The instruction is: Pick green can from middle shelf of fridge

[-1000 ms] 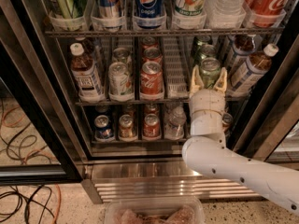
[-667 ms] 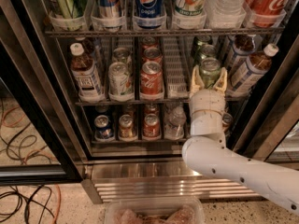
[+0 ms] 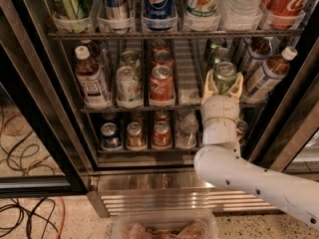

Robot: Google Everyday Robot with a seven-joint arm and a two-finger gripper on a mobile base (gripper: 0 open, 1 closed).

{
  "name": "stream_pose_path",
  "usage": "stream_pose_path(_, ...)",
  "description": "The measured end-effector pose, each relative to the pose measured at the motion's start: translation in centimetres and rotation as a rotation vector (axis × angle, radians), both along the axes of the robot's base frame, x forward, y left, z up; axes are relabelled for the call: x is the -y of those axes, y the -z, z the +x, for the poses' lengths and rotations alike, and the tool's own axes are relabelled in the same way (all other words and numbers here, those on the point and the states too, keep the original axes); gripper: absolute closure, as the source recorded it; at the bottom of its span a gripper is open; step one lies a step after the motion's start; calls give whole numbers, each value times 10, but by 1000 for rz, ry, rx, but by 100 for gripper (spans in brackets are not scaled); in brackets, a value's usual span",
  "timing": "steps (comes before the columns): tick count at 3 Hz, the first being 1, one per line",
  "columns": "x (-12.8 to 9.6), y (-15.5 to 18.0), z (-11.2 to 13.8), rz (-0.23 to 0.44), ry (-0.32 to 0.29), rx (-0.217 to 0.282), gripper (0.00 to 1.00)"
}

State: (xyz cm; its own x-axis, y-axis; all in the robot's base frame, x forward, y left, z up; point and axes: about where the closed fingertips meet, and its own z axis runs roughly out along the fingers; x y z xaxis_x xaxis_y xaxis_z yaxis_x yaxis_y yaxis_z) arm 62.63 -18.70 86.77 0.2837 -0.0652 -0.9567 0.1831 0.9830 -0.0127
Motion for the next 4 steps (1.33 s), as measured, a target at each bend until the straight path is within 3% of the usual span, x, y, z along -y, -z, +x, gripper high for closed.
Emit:
stream_pose_path(1, -5, -20, -3, 37, -22, 47, 100)
stream_pose_path(2, -17, -55, -13, 59, -70, 132, 100)
stream_pose_path(3, -25, -81, -23, 42, -106, 181, 100)
stream_pose_path(4, -23, -84, -45, -32, -114, 117, 100)
